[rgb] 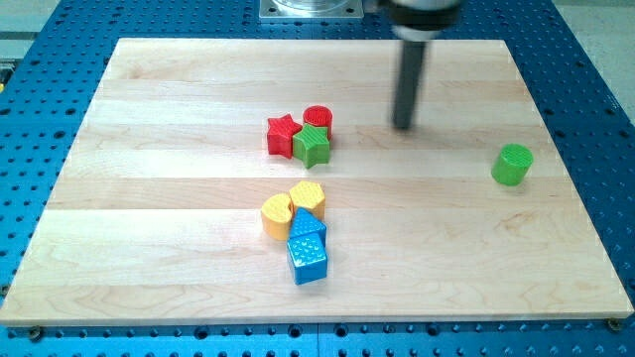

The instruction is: Push the green circle to the right of the red circle

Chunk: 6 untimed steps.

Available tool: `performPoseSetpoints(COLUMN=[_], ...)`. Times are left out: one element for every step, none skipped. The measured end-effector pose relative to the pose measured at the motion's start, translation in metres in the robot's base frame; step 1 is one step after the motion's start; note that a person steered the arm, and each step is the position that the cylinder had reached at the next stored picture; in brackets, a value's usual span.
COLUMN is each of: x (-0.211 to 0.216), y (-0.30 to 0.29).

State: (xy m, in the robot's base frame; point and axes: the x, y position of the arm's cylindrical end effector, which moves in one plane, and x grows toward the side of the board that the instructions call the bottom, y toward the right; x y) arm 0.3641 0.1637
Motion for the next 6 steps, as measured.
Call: performPoseSetpoints(x=[0.016,0.071,0.106,0.075,0.042,0.032], y=[0.119,0.133,0.06,-0.028,-0.03,0.022])
